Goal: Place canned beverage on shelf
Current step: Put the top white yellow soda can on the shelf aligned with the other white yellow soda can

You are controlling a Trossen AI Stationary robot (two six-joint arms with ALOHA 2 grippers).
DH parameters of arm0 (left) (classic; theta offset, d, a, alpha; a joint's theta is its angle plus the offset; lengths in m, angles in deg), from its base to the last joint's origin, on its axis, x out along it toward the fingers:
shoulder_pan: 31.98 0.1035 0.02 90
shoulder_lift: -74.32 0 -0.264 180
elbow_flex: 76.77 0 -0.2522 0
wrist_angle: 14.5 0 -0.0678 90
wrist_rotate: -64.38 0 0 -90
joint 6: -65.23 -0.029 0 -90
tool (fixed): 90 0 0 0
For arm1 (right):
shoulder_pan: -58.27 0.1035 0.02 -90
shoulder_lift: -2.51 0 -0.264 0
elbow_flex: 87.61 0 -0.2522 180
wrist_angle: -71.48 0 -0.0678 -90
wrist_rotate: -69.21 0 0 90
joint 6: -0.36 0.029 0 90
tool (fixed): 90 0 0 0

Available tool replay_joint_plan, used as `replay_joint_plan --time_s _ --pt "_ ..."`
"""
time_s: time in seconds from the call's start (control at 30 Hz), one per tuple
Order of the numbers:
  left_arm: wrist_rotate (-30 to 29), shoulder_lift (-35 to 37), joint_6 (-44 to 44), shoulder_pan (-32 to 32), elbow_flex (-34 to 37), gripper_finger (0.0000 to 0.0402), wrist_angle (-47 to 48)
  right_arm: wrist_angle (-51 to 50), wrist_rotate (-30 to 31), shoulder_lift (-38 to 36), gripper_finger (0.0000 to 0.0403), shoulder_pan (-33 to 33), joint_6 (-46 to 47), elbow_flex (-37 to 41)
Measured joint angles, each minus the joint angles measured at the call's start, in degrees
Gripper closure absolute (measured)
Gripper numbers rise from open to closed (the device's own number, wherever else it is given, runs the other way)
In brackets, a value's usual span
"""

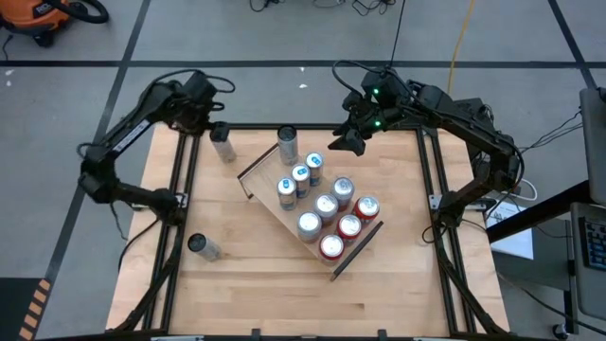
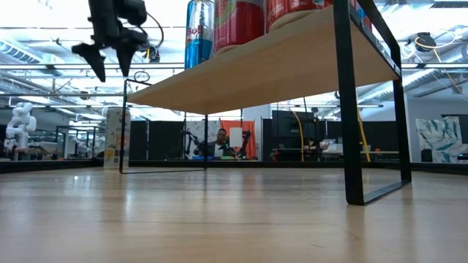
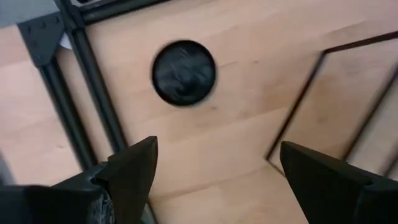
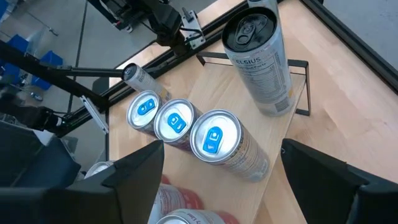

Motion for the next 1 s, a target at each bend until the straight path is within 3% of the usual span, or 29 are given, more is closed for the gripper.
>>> replay_joint_plan --time_s 0.53,1.0 --pt "-5.92 -11.53 -11.64 4.52 0.0 0.0065 -3.36 0.22 0.48 0.0 0.0101 -1.35 -1.95 0.0" --pt "-4.12 -18.2 -14.48 4.56 0.0 0.0065 -4.73 0.2 3.28 0.0 0.0101 -1.38 -1.97 0.0"
